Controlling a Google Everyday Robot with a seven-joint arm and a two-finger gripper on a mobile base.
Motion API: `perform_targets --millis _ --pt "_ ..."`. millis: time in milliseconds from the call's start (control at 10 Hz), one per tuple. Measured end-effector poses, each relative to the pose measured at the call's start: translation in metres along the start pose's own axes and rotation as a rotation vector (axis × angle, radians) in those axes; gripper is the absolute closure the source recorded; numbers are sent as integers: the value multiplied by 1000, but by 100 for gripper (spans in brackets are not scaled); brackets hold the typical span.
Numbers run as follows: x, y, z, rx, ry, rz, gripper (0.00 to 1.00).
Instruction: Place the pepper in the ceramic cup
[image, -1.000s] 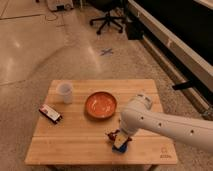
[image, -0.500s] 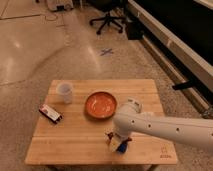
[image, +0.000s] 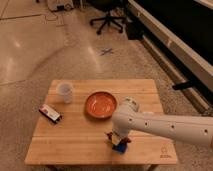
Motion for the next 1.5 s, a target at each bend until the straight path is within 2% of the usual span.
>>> perform_targets --millis 300,400,600,900,1100,1300,1500 --pt "9 -7 -7 9 7 11 96" --pt "4 -7 -16 9 3 2 100" --pt "-14 -6 -34 10 -7 -25 100" --pt "-76 -3 -74 8 -53 -79 100" --pt "-115 8 -93 -5 -80 -125 100" --pt "-147 21 -104 -23 -97 -175 100" --pt "-180 31 -114 -38 -147 -215 100"
